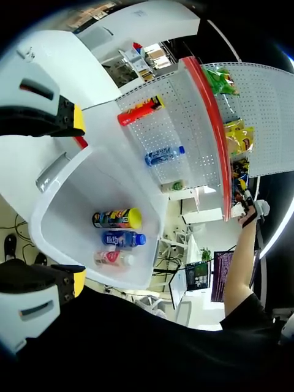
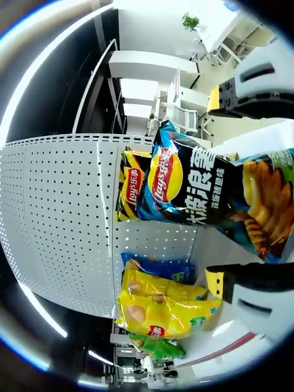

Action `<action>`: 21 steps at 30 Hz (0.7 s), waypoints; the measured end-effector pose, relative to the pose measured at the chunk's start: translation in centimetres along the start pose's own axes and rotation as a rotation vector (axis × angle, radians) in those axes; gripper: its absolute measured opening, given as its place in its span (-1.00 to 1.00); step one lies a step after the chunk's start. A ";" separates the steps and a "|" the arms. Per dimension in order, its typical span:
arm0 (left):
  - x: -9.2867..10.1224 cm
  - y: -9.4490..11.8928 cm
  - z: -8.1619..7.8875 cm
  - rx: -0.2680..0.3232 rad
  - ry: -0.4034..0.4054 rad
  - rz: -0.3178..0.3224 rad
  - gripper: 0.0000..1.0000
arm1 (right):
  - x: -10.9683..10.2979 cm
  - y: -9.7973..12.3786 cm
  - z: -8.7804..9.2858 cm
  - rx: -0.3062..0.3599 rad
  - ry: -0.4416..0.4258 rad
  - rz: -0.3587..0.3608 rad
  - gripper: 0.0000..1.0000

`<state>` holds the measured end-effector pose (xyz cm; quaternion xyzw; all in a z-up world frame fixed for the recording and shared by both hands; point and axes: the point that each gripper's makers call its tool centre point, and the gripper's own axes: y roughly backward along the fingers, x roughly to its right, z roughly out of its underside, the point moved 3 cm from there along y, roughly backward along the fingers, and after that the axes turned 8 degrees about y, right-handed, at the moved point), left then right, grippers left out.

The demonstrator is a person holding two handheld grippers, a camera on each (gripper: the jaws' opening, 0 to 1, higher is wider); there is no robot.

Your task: Place the items from the shopping basket onto the snack and drink counter

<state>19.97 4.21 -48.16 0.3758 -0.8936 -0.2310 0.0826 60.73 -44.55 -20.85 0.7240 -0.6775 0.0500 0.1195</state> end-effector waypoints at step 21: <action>0.4 -0.8 -0.6 0.006 -0.023 0.045 0.71 | 0.0 5.5 -2.3 0.057 -0.012 -0.029 0.93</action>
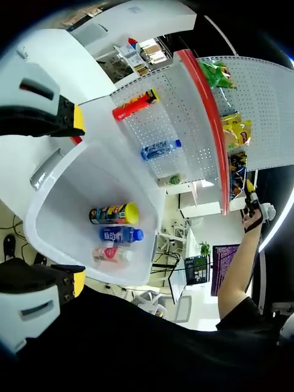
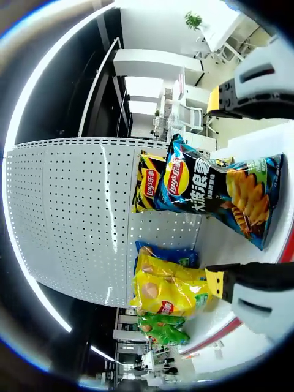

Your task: Place the items from the shopping basket onto the snack and drink counter

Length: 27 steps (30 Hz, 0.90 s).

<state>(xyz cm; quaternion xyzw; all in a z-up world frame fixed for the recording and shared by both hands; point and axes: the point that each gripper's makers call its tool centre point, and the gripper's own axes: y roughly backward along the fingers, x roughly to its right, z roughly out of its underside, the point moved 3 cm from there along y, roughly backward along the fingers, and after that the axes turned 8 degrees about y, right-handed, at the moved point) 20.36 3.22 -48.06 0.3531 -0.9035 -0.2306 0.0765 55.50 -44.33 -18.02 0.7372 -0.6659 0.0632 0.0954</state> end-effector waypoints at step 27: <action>0.4 -1.3 -0.8 0.011 -0.027 0.060 0.73 | -2.7 5.5 1.4 -0.016 0.104 -0.087 0.92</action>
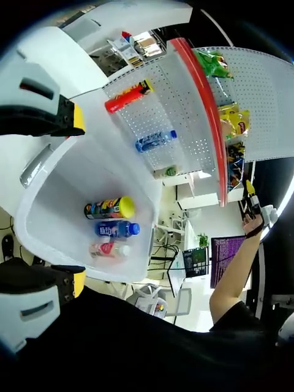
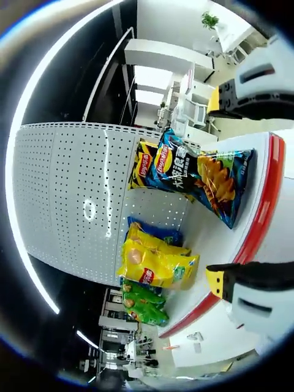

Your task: Place the items from the shopping basket onto the snack and drink counter

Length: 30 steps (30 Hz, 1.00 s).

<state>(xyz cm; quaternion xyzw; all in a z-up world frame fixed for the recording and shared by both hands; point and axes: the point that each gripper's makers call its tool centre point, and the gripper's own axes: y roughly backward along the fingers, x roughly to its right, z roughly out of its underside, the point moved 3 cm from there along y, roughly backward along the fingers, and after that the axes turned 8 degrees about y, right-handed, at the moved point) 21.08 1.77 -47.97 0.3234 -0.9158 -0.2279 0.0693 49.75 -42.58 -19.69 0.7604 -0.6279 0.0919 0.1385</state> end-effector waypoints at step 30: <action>0.6 -1.9 -1.0 -0.009 -0.037 0.059 0.73 | -3.3 5.3 3.9 -0.033 -0.063 -0.104 0.92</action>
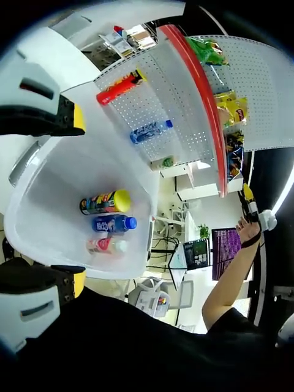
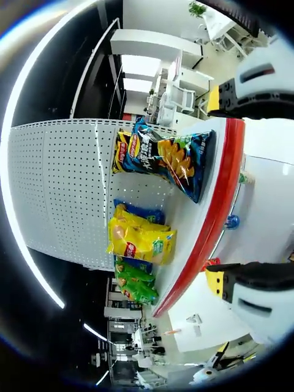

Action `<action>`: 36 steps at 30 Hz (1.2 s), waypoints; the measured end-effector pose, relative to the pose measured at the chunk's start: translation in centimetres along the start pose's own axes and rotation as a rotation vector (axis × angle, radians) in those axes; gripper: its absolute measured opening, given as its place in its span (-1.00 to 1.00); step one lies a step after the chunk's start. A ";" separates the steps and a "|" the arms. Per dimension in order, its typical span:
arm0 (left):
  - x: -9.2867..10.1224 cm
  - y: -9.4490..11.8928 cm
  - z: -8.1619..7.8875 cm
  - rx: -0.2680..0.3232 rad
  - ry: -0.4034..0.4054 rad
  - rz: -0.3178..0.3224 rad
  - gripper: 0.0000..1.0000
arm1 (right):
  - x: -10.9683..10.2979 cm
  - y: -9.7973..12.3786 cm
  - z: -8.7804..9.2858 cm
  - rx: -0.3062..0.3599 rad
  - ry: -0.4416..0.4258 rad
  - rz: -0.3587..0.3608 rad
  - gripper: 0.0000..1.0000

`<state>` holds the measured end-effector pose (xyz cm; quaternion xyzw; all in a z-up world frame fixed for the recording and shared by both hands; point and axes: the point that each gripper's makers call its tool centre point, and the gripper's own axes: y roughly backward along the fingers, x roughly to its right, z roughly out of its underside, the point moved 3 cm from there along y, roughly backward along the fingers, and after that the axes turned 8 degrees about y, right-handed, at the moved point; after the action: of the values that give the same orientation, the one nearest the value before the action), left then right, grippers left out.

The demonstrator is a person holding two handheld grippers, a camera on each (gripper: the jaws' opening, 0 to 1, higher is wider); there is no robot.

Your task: Place the items from the shopping basket onto the snack and drink counter

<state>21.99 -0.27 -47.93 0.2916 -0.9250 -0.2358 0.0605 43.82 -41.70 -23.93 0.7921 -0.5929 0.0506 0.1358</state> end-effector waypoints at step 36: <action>0.0 -2.0 -1.2 -0.004 -0.044 0.052 0.73 | -3.6 4.6 6.9 -0.075 0.130 -0.084 0.94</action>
<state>23.34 -2.22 -47.79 0.2620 -0.9329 -0.2425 0.0470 37.85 -41.40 -30.68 0.8058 -0.5505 0.0736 0.2056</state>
